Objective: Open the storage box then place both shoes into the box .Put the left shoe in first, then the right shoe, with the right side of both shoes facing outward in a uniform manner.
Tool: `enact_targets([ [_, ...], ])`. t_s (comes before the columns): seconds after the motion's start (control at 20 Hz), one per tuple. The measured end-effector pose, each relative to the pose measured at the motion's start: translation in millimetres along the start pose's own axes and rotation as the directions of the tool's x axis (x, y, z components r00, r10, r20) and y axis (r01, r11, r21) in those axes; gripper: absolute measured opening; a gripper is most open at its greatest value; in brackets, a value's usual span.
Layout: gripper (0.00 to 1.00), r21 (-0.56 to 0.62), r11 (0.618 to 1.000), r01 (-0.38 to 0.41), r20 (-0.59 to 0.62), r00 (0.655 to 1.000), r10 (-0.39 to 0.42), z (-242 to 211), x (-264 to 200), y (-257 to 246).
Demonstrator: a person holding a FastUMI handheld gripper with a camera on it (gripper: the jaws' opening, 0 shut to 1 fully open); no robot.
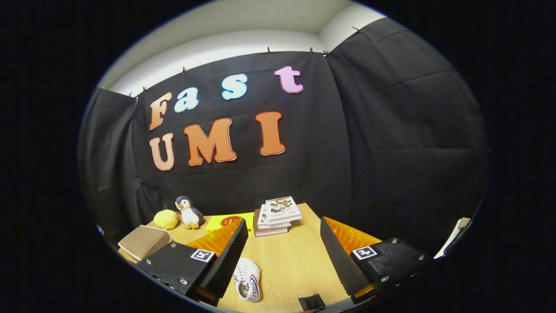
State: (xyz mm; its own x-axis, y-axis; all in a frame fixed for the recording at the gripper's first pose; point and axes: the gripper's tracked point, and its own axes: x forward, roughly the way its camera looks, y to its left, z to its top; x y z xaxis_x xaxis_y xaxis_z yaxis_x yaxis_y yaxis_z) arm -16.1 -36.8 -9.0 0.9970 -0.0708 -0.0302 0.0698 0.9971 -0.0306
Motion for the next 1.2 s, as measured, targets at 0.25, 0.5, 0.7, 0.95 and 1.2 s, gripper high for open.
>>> enact_targets([
  [0.25, 0.99, 0.011, 0.999, -0.043, -0.041, 0.998, 0.044, -13.0, 5.2, 22.7],
  [0.5, 0.98, 0.138, 0.962, -0.236, -0.188, 0.947, 0.26, -53.7, 16.9, 100.2],
  [0.7, 0.98, 0.219, 0.912, -0.348, -0.3, 0.865, 0.402, -99.0, 25.5, 163.9],
  [0.95, 0.98, 0.439, 0.761, -0.477, -0.399, 0.655, 0.641, -148.6, 12.0, 256.0],
  [1.2, 0.98, 0.727, 0.55, -0.412, -0.402, 0.395, 0.826, -191.2, -13.4, 322.8],
])
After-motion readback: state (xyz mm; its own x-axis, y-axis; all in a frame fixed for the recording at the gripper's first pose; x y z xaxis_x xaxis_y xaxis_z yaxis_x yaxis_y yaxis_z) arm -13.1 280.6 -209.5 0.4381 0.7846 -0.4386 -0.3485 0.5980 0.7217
